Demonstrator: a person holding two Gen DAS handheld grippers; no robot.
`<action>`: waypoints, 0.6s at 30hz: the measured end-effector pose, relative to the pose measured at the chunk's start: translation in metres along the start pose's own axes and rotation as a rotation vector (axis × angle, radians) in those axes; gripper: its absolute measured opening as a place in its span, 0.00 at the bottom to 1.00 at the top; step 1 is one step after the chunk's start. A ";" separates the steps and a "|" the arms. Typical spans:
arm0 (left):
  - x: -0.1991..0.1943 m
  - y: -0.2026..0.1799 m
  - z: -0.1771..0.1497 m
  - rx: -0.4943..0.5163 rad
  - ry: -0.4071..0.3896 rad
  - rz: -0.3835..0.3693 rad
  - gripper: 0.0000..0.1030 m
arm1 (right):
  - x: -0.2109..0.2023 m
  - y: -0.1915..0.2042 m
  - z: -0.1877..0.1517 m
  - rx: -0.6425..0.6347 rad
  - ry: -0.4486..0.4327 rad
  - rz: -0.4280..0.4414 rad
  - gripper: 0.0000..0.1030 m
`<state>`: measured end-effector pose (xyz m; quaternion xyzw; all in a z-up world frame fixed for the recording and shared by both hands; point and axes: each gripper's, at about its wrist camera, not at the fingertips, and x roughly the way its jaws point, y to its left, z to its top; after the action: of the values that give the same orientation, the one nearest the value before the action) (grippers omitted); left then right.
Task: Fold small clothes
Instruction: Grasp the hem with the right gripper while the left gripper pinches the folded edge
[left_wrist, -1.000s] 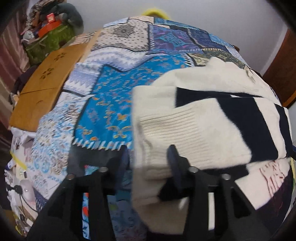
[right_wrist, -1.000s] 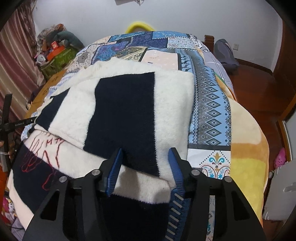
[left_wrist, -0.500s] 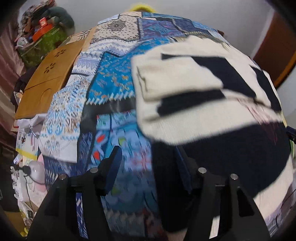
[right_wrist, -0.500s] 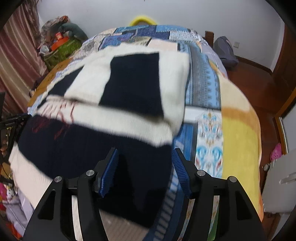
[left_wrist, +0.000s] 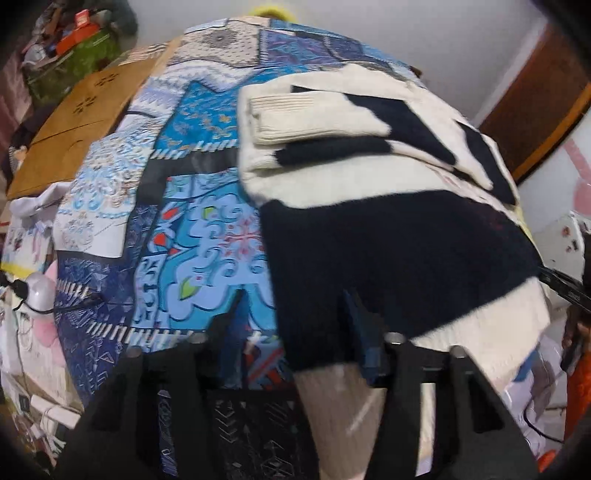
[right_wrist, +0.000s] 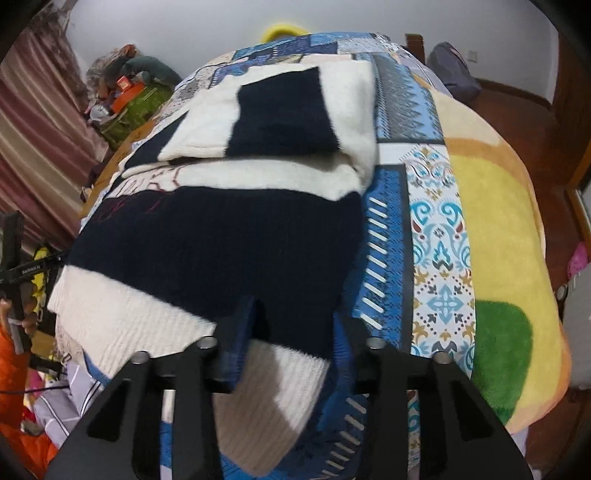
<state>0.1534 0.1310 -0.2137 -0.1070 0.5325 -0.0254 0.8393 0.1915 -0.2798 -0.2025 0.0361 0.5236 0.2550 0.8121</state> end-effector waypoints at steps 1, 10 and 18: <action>-0.001 -0.002 0.000 0.003 0.005 -0.023 0.23 | 0.000 0.005 0.002 -0.024 -0.002 -0.006 0.22; -0.025 -0.017 0.034 0.029 -0.079 -0.033 0.08 | -0.015 0.028 0.031 -0.109 -0.076 0.001 0.09; -0.034 -0.011 0.102 -0.024 -0.181 -0.063 0.07 | -0.028 0.034 0.090 -0.107 -0.205 0.023 0.09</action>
<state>0.2310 0.1409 -0.1390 -0.1355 0.4512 -0.0357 0.8814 0.2479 -0.2440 -0.1272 0.0244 0.4231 0.2867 0.8592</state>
